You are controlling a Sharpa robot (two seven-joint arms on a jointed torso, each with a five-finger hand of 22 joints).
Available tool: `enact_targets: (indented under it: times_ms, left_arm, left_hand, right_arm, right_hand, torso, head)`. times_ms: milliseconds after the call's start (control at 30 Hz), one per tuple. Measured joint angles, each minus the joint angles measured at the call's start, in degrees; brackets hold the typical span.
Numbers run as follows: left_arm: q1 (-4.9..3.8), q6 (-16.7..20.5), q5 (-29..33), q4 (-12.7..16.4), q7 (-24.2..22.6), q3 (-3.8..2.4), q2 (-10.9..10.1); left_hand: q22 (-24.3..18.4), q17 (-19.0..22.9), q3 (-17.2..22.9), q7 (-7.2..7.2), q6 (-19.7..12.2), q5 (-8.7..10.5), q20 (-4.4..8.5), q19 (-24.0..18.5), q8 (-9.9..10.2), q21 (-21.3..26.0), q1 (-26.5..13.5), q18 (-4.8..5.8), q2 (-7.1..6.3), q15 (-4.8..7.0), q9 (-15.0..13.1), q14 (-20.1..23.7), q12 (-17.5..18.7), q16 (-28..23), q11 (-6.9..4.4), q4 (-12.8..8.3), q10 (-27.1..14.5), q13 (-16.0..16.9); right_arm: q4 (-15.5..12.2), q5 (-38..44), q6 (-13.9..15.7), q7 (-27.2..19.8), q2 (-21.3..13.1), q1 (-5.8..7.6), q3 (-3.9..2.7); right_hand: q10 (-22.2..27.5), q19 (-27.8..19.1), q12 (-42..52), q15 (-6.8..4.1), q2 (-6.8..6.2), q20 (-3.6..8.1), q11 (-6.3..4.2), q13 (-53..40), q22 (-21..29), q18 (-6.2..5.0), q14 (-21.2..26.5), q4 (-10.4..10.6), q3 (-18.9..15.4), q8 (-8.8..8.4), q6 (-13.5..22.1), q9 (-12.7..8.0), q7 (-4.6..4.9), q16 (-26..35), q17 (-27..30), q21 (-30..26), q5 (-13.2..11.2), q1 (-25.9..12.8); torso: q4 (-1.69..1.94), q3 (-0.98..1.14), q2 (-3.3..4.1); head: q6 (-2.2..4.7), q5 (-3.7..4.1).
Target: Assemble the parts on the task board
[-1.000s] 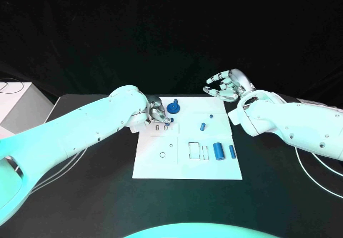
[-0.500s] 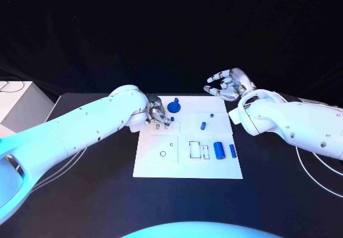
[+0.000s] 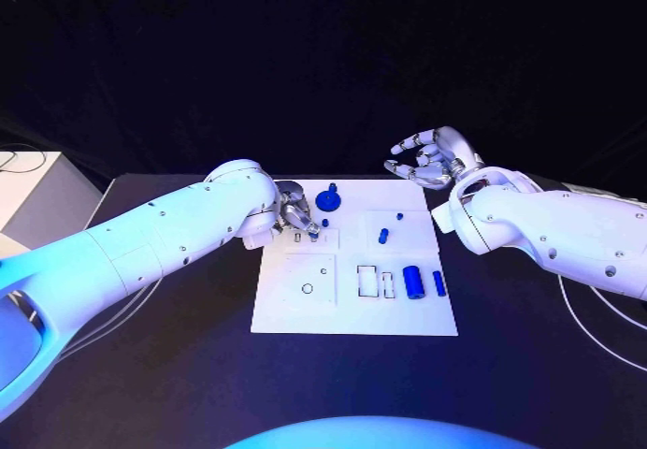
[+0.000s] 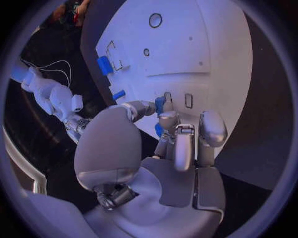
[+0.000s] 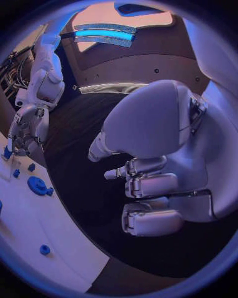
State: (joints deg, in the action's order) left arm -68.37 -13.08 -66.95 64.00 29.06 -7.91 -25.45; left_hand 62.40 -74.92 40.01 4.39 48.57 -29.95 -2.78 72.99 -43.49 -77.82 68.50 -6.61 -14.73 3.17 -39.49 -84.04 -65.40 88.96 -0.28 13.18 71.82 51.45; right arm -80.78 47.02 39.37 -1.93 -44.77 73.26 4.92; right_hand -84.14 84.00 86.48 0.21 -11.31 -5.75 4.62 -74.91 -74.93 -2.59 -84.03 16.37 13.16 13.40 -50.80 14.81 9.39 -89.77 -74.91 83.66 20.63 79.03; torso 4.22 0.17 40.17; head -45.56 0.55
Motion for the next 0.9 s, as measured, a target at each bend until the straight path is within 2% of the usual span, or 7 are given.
enact_targets:
  times_ms: [667, 900]
  left_arm:
    - [0.01, -0.65, -0.09, -0.14, 0.03, 0.05, -0.13]
    - [0.02, -0.86, -0.1, -0.56, 0.05, 0.36, 0.16]
  left_hand:
    - [0.05, 0.0, 0.0, 0.0, 0.01, -0.23, 0.0, 0.0, -0.28, 0.0, 0.02, 0.0, 0.02, 0.0, 0.03, 0.0, 0.0, 0.0, 0.01, 0.0, 0.0, -0.23]
    - [0.05, 0.0, 0.0, 0.0, 0.01, -0.23, 0.0, 0.0, -0.28, 0.0, 0.02, 0.0, 0.02, 0.0, 0.03, 0.0, 0.0, 0.0, 0.02, 0.0, 0.0, -0.23]
  right_arm:
    - [0.01, 0.0, 0.0, 0.0, 0.0, 0.0, 0.0]
    - [0.0, 0.0, 0.0, 0.0, 0.0, 0.0, 0.0]
  right_hand:
    - [0.0, 0.0, 0.0, 0.0, 0.0, 0.0, 0.0, 0.0, 0.01, 0.0, 0.0, -0.07, 0.42, 0.0, -0.02, 0.0, -0.01, 0.0, 0.0, -0.23, 0.0, 0.0]
    - [0.0, 0.0, 0.0, 0.0, 0.0, 0.0, 0.0, 0.0, 0.02, 0.0, 0.0, -0.07, 0.41, 0.0, -0.04, 0.0, -0.03, 0.0, 0.0, -0.23, 0.0, 0.0]
  torso:
    - [-0.01, 0.04, 0.0]
    - [-0.04, 0.02, 0.05]
  head:
    - [-0.23, -0.15]
    - [-0.37, -0.09]
